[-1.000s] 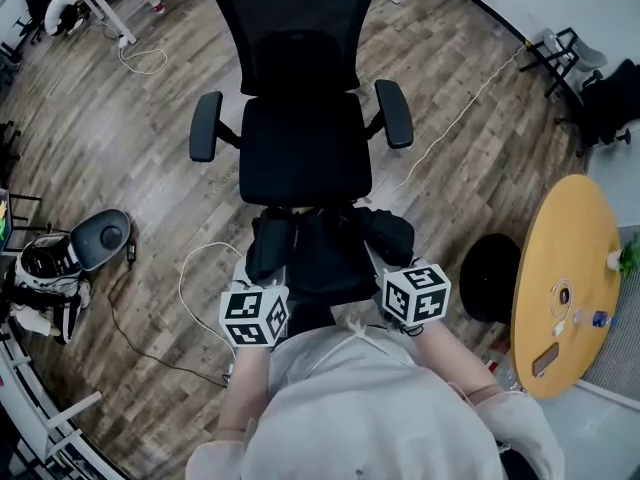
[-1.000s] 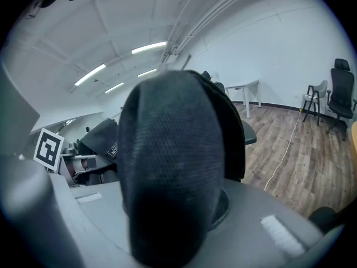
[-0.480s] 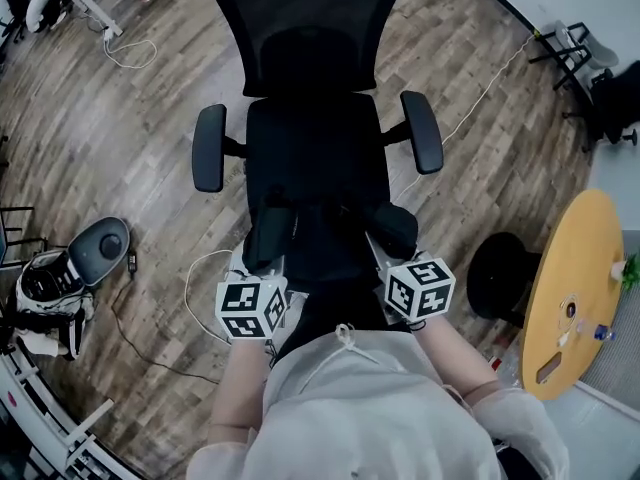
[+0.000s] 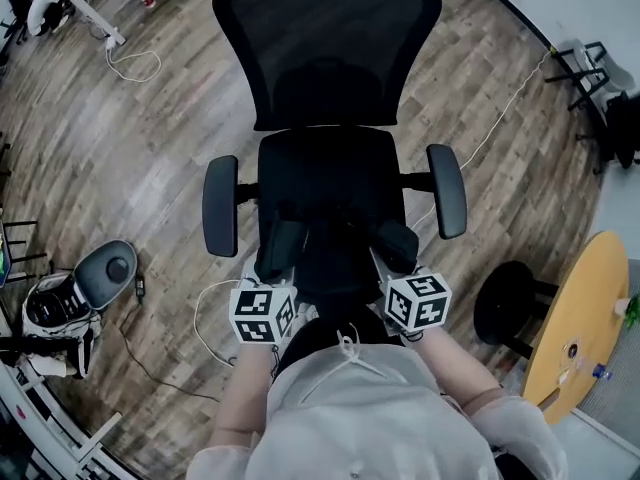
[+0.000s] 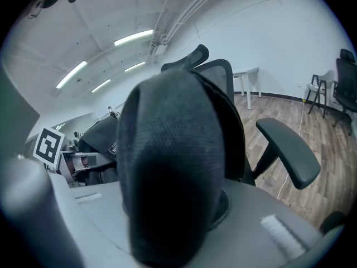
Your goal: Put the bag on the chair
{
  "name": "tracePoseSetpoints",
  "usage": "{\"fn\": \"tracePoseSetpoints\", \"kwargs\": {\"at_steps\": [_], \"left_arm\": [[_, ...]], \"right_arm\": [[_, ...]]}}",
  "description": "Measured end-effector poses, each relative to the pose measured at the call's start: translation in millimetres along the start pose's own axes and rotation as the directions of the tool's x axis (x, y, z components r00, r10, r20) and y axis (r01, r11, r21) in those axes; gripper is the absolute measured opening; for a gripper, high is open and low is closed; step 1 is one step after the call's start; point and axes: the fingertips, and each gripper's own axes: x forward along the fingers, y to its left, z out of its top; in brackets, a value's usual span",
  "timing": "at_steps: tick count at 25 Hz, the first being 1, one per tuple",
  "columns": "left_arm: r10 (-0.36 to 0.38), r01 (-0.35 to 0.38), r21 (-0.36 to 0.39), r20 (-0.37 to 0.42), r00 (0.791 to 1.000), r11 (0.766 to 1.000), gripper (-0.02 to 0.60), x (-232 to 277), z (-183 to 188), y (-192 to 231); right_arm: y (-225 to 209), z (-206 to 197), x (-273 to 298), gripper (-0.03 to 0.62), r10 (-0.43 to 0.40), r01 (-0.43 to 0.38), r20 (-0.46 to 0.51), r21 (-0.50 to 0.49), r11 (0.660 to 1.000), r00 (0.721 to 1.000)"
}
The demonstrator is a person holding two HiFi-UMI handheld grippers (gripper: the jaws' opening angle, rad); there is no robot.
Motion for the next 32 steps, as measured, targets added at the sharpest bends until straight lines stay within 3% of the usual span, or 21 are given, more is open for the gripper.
{"fn": "tracePoseSetpoints", "kwargs": {"at_steps": [9,17,32], "left_arm": [[0.01,-0.011,-0.021,-0.027,1.0,1.0,0.067,108,34,53],[0.007,-0.009,-0.039,-0.045,0.999,0.999,0.067,187,40,83],[0.003,-0.009,-0.055,-0.123,0.992,0.998,0.067,276,-19,115]], "right_arm": [[-49,52,100,0.031,-0.036,0.036,-0.001,0.031,0.999,0.999],[-91,75,169,0.031,-0.051,0.052,-0.01,0.031,0.998,0.999],[-147,36,248,0.031,-0.092,0.093,-0.063,0.021,0.995,0.994]]}}
